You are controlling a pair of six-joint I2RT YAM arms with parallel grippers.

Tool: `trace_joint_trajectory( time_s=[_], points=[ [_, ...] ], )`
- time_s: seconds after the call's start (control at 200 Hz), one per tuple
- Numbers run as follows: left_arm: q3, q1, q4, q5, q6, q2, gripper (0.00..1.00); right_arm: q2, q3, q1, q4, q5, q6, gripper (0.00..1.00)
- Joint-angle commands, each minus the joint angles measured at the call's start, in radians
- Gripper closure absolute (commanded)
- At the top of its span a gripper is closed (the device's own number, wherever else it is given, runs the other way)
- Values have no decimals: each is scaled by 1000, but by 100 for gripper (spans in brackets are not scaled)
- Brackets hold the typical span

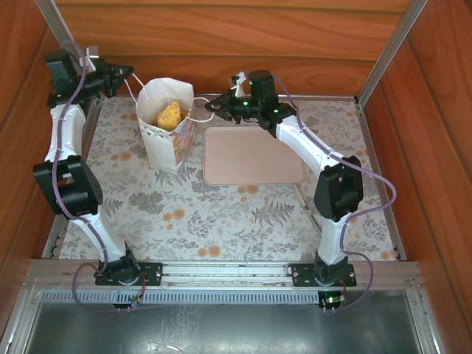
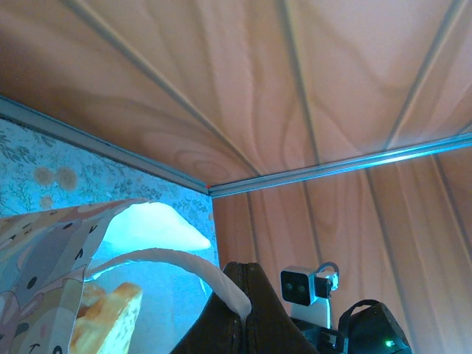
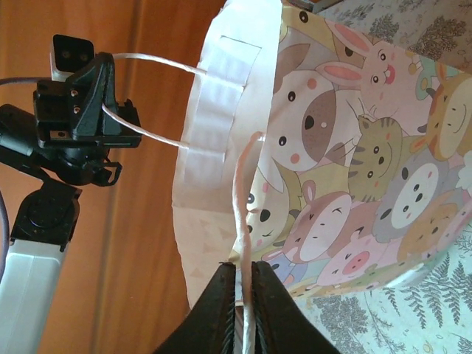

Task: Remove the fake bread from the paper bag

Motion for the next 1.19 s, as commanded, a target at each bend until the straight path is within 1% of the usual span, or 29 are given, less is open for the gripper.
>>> trace_joint_trajectory(
  time_s=[0.0, 0.145, 0.315, 0.465, 0.605, 0.705, 0.8, 0.875, 0.985, 1.075, 1.189],
  points=[
    [41, 7, 31, -3, -10, -39, 100, 5, 28, 9, -5, -7, -9, 99],
    [45, 29, 29, -42, -10, -76, 100, 16, 49, 17, -14, -13, -11, 100],
    [43, 73, 10, -59, -6, -108, 100, 63, 119, 48, -38, -21, -18, 100],
    [37, 133, -98, -81, 77, -152, 100, 127, 216, 81, -77, -22, -28, 100],
    [4, 214, -138, -90, 115, -204, 100, 208, 323, 128, -109, -28, -29, 100],
    [-9, 266, -193, -90, 168, -232, 100, 272, 395, 158, -125, -37, -21, 100],
    [-26, 291, -232, -94, 213, -258, 100, 320, 441, 183, -126, -49, -12, 100],
    [-46, 290, -250, -96, 241, -278, 100, 345, 452, 195, -128, -55, -7, 100],
    [-96, 274, -250, -97, 265, -304, 100, 338, 406, 198, -127, -53, -9, 100],
    [-143, 241, -252, -102, 291, -325, 100, 290, 301, 195, -101, -13, -32, 100],
    [-199, 171, -254, -102, 322, -340, 100, 240, 186, 186, -75, 9, -49, 100]
  ],
)
